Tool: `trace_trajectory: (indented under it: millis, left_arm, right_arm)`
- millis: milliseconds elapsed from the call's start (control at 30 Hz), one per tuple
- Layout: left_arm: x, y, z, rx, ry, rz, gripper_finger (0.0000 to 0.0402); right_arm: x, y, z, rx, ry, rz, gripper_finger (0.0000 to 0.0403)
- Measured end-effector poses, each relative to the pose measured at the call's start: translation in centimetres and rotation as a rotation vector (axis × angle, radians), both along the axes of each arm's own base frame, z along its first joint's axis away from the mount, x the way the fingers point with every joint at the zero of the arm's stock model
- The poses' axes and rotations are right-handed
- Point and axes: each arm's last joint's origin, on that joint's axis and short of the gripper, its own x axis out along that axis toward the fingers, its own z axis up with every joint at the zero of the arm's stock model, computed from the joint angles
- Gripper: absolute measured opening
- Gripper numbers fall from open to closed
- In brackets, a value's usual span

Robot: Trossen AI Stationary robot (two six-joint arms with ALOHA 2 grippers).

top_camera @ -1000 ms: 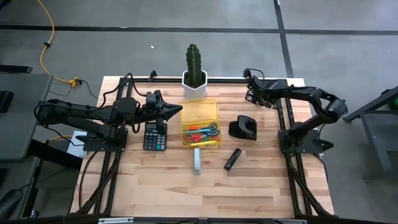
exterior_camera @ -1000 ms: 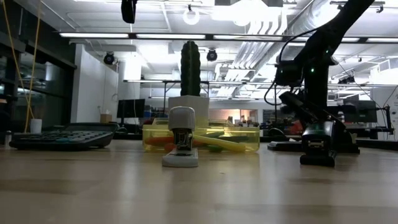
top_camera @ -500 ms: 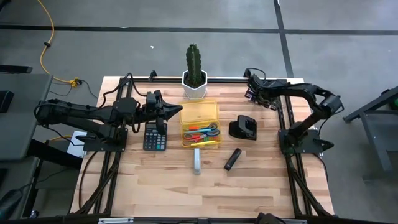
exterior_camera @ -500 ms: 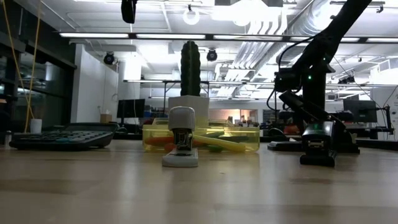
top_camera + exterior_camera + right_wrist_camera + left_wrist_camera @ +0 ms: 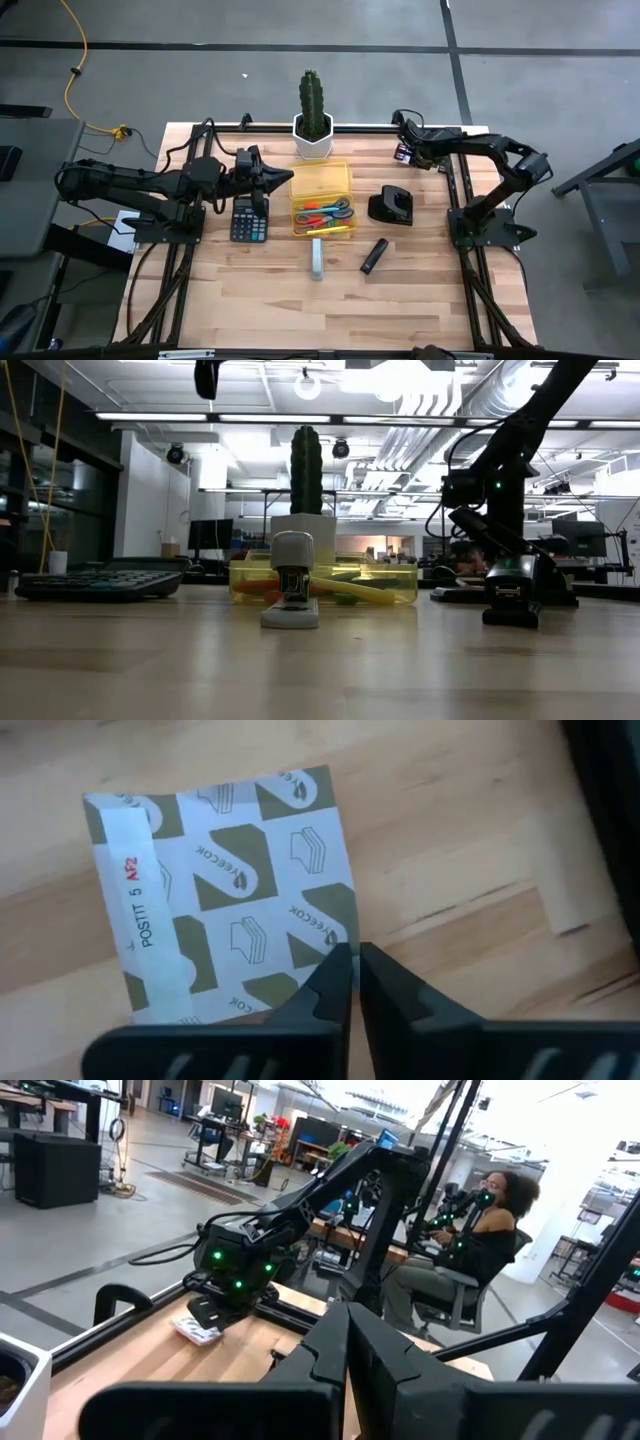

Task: Pick & place school supplies into a supply box
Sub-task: Put the sticky note into the yellow supply box

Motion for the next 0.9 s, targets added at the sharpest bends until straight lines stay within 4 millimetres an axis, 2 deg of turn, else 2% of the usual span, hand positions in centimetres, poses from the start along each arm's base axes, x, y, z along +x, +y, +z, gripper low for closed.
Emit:
trace_trajectory:
  millis: [133, 267, 500, 700, 900]
  left_arm:
    - [0.0, 0.0, -0.2, -0.002, 0.019, 0.0, 0.0]
    - [0.0, 0.0, -0.2, -0.002, 0.018, 0.0, 0.0]
    - [0.0, 0.0, -0.1, -0.001, 0.006, 0.0, 0.0]
    - [0.0, 0.0, 0.1, 0.0, -0.008, 0.0, 0.0]
    - [-0.1, 0.0, 1.2, 0.038, -0.116, 0.002, 0.0]
  right_arm:
    - [0.3, 0.5, 0.7, -0.007, -0.018, 0.066, 0.0002]
    - [0.2, 1.0, 2.6, -0.078, -0.056, 0.116, 0.0001]
    - [-1.0, 2.4, 7.7, -0.286, -0.191, 0.134, 0.0]
    - [-2.0, 4.7, 12.7, -0.529, -0.384, 0.204, 0.0]
    - [-1.7, 6.9, 15.6, -0.649, -0.601, 0.366, 0.0]
